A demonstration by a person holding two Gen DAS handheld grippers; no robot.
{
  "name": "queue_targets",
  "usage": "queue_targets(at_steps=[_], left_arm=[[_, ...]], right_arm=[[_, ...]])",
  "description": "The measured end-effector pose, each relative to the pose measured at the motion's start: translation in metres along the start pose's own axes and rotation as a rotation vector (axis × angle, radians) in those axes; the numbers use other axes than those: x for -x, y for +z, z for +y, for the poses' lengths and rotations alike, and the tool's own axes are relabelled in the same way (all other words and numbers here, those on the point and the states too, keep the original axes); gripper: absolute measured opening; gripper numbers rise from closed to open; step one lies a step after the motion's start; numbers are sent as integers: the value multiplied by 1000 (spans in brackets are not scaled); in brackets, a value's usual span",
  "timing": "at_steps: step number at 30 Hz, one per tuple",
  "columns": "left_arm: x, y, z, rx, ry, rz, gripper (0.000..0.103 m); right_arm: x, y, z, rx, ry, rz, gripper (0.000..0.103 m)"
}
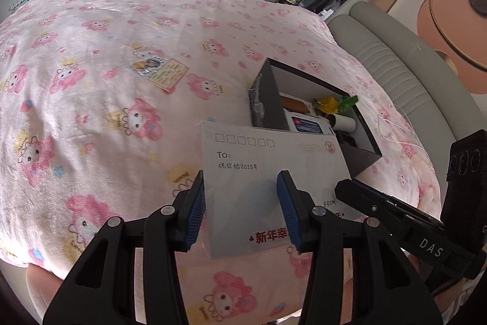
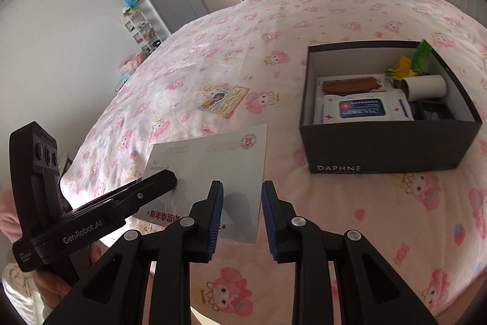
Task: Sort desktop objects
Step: 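Carry the envelope in the left gripper over the DAPHNE box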
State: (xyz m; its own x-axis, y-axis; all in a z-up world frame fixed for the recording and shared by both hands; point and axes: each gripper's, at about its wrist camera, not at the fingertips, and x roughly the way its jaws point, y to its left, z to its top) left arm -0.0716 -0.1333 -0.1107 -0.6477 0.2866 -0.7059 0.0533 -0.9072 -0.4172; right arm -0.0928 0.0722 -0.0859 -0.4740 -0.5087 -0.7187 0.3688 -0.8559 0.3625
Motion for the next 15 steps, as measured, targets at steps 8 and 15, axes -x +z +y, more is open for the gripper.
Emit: queue_targets(at_steps=[8, 15], left_arm=[[-8, -11, -31, -46, -19, 28, 45], [-11, -14, -60, -94, -30, 28, 45]], right_arm=[[23, -8, -26, -42, -17, -33, 23], [40, -9, -44, -59, -34, -55, 23]])
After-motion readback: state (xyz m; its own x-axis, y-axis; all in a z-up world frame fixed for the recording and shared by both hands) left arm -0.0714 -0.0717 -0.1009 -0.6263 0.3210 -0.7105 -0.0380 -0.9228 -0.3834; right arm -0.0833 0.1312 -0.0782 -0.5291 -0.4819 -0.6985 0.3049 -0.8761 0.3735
